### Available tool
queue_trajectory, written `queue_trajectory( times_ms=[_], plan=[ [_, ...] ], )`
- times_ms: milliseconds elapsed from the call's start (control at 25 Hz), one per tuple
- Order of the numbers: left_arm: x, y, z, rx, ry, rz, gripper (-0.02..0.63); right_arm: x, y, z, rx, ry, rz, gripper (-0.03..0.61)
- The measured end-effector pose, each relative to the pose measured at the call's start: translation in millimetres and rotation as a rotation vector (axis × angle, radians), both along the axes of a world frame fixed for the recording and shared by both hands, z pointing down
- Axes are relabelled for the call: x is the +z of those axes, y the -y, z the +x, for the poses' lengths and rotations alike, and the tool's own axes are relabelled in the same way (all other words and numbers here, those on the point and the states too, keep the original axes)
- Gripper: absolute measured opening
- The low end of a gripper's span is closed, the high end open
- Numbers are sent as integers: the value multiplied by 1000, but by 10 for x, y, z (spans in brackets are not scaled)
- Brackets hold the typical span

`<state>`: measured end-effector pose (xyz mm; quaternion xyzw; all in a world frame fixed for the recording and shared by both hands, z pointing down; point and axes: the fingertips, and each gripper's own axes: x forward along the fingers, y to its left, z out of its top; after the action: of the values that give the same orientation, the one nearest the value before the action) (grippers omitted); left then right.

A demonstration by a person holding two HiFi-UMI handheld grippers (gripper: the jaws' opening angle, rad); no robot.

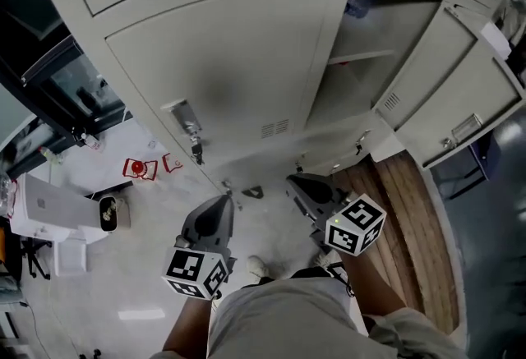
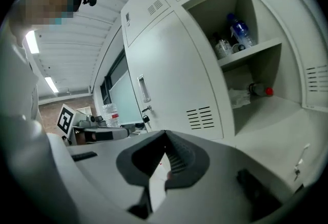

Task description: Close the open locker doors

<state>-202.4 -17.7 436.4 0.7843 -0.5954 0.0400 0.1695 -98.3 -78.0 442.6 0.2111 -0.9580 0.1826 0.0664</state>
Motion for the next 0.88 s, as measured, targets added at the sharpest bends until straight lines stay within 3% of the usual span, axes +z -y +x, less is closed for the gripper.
queue_trajectory(
  times_ms=[880],
  plan=[
    [-203, 802, 2788, 183, -25, 39, 15, -222, 474, 2907, 174, -3, 17, 25]
  ],
)
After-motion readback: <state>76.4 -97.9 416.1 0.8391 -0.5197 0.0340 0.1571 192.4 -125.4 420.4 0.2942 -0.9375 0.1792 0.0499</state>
